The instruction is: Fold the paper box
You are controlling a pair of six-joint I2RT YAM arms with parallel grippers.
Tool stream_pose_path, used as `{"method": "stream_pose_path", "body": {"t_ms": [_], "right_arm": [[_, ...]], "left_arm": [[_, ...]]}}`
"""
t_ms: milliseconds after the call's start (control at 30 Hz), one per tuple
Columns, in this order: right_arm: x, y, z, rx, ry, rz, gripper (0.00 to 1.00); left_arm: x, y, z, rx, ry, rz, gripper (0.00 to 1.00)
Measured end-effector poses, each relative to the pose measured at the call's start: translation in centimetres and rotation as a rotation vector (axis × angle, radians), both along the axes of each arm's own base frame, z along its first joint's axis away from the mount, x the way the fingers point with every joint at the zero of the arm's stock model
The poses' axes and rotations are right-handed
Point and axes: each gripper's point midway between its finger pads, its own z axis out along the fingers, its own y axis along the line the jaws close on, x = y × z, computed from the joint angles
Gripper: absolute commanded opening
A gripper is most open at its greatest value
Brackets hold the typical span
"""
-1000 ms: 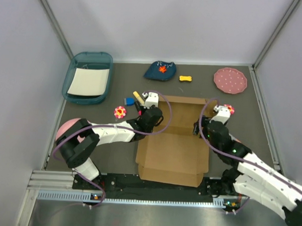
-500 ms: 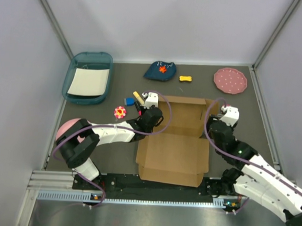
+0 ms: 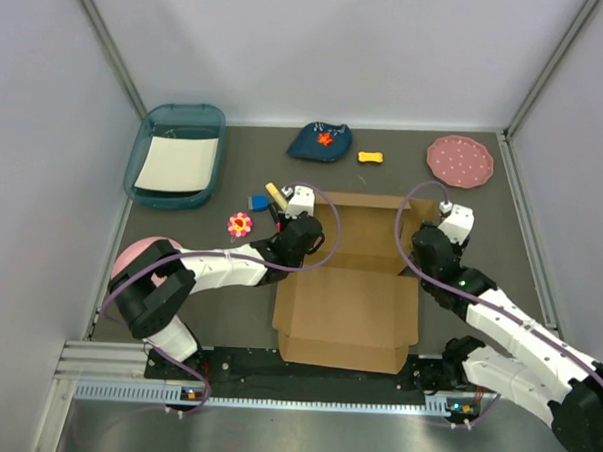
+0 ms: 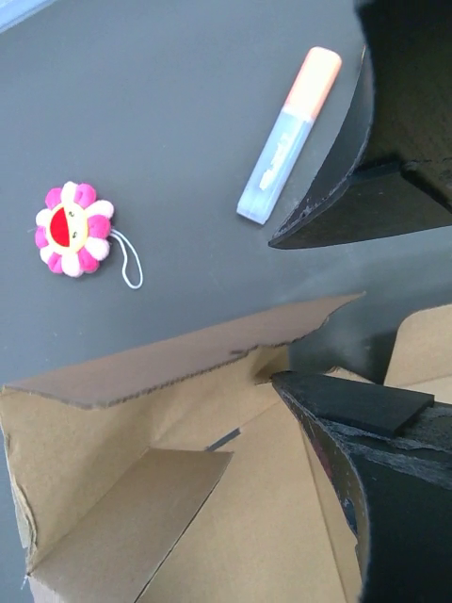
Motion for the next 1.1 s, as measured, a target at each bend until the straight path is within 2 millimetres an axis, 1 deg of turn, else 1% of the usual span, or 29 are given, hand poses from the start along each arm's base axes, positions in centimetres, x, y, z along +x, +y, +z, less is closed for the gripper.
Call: {"method": "stream_pose_path", "body": {"t_ms": [100, 133, 200, 233, 300, 333, 400, 433, 467, 600, 767, 967, 1100], "right_arm": [[0.8, 0.6, -0.4, 0.008, 0.0, 0.014, 0.49], [1.1, 0.9, -0.4, 0.015, -0.001, 0.02, 0.42], [1.5, 1.4, -0.6, 0.021, -0.002, 0.031, 0.36], [1.6, 1.5, -0.8, 0.023, 0.0, 0.036, 0.29], [1.9, 1.8, -1.0, 0.027, 0.004, 0.044, 0.23], [2.0, 1.9, -1.1, 0.029, 0.007, 0.051, 0.17], [2.1, 2.0, -1.2, 0.032, 0.007, 0.063, 0.11], [2.1, 2.1, -1.3, 0.032, 0.007, 0.068, 0.05], [2.0, 2.1, -1.5, 0.027, 0.012, 0.075, 0.01], [1.5, 1.7, -0.9, 0.024, 0.002, 0.088, 0.0], [0.3, 2.1, -0.1, 0.057, 0.007, 0.151, 0.0], [-0.6, 3.4, 1.0, 0.107, 0.038, 0.23, 0.0], [-1.3, 4.1, 1.2, 0.153, 0.054, 0.266, 0.0]], "left_arm": [[0.0, 0.0, 0.0, 0.0, 0.001, -0.001, 0.0], [-0.1, 0.0, 0.0, -0.001, 0.0, -0.001, 0.0], [-0.1, 0.0, 0.0, -0.002, 0.001, -0.003, 0.0], [-0.1, 0.0, 0.0, -0.002, 0.002, -0.004, 0.0], [-0.1, 0.0, 0.0, -0.002, 0.002, -0.004, 0.0], [-0.1, 0.1, 0.0, -0.002, 0.002, -0.004, 0.0], [-0.1, 0.1, 0.0, -0.003, 0.0, -0.005, 0.0], [-0.1, 0.0, 0.0, -0.004, 0.0, -0.005, 0.0], [-0.2, 0.0, 0.0, -0.004, -0.001, -0.005, 0.0], [-0.2, 0.1, 0.0, -0.003, 0.0, -0.004, 0.0], [-0.2, 0.3, 0.0, 0.0, -0.003, 0.006, 0.0], [-0.1, 0.8, 0.1, 0.013, -0.012, 0.027, 0.0], [-0.2, 1.0, 0.1, 0.027, -0.017, 0.037, 0.0]]}}
